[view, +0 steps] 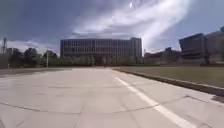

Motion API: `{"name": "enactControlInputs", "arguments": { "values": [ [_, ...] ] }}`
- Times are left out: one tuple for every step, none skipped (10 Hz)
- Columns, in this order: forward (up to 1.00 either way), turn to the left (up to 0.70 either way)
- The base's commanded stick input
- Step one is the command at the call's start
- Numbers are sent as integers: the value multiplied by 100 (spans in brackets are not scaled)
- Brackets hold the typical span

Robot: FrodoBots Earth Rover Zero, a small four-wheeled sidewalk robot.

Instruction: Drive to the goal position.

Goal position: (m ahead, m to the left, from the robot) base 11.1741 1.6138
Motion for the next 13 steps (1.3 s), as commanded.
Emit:
{"name": "enactControlInputs", "arguments": {
  "values": [
    [70,0],
    [70,0],
    [70,0],
    [70,0],
    [70,0],
    [70,0],
    [70,0],
    [70,0],
    [70,0],
    [70,0],
    [70,0],
    [70,0],
    [70,0]
  ]
}}
